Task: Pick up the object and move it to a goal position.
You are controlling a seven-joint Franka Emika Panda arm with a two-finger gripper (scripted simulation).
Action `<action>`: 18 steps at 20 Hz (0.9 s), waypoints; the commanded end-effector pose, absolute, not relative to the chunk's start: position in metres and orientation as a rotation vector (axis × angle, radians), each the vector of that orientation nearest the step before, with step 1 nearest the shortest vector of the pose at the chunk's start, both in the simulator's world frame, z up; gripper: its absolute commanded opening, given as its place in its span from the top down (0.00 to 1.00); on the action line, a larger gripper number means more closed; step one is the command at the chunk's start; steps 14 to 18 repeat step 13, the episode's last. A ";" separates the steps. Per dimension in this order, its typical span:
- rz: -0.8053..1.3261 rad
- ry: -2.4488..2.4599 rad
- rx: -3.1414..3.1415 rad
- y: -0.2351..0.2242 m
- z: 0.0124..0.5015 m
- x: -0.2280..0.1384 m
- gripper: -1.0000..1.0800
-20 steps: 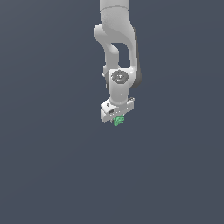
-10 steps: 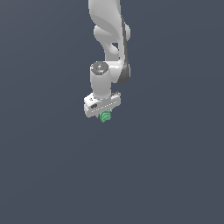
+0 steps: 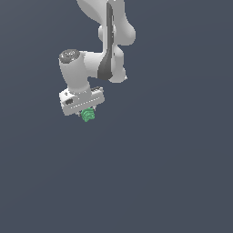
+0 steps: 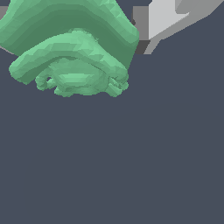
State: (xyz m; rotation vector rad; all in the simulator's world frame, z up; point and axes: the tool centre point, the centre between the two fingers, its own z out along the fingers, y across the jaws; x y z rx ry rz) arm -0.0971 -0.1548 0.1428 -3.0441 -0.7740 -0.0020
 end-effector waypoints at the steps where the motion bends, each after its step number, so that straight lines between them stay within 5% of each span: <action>1: -0.001 -0.777 -3.043 -0.177 0.154 -0.097 1.00; 18: 0.000 -0.777 -3.044 -0.225 0.177 -0.094 1.00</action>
